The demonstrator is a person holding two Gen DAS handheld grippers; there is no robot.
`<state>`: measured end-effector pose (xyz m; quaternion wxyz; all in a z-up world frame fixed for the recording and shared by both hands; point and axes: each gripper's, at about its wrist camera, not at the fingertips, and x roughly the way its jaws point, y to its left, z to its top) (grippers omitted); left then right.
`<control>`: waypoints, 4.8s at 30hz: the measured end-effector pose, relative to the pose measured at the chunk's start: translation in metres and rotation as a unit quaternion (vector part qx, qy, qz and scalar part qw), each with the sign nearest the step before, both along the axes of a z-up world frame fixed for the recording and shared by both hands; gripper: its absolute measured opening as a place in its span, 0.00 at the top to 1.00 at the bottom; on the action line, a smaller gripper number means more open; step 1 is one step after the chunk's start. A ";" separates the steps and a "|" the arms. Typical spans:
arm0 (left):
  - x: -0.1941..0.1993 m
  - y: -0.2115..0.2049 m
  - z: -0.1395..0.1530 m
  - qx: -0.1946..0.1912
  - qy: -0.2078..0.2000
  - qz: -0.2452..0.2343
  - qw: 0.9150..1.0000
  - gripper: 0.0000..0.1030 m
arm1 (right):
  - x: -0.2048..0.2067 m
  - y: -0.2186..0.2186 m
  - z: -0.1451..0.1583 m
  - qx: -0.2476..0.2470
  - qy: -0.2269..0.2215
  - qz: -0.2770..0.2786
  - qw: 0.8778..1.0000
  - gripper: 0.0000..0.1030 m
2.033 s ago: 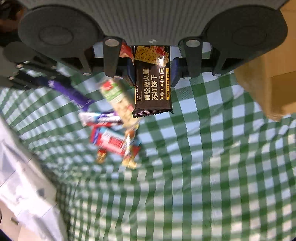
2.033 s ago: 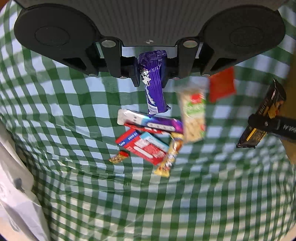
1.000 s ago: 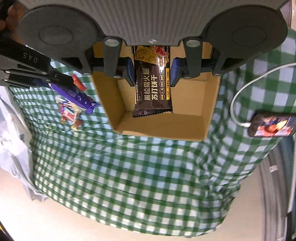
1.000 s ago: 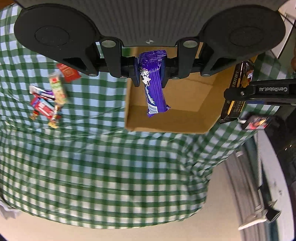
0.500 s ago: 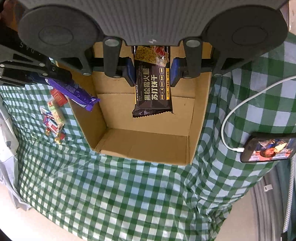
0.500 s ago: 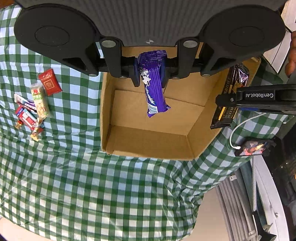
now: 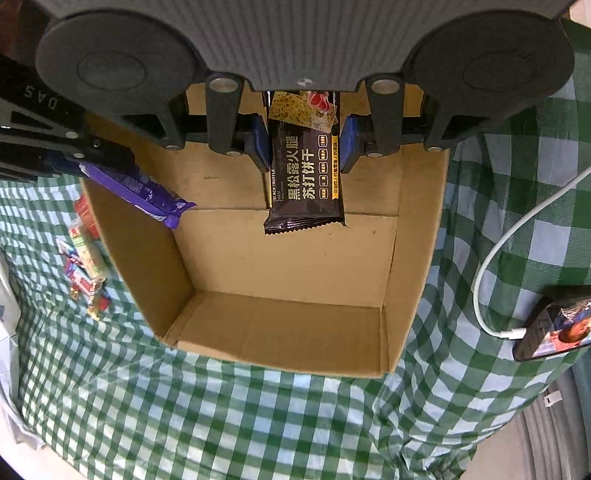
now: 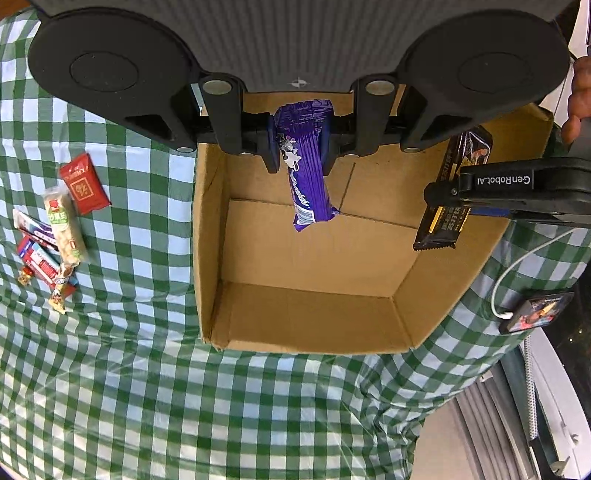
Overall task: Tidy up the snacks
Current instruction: 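Open the left tool over the box while the right tool releases the purple bar inside, then move both tools back toward the remaining snacks, then grasp the red packet with the left tool while the right tool grasps the peanut-snack bar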
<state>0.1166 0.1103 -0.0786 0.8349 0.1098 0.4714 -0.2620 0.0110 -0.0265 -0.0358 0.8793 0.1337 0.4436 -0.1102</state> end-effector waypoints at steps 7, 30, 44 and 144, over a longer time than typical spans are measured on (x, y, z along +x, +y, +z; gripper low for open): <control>0.008 -0.012 0.001 0.056 -0.030 0.025 0.998 0.00 | 0.012 -0.002 -0.005 0.022 0.003 0.010 1.000 0.38; -0.105 0.052 0.083 0.006 -0.081 0.077 0.994 0.00 | -0.087 0.049 0.044 -0.005 -0.044 -0.002 0.999 0.01; -0.170 0.058 0.120 -0.006 -0.178 0.080 0.981 0.00 | -0.149 0.049 0.069 -0.016 -0.097 -0.066 0.993 0.01; -0.038 -0.402 -0.102 0.098 0.120 -0.032 0.987 0.56 | -0.179 -0.362 -0.134 -0.021 -0.003 -0.331 0.943 0.63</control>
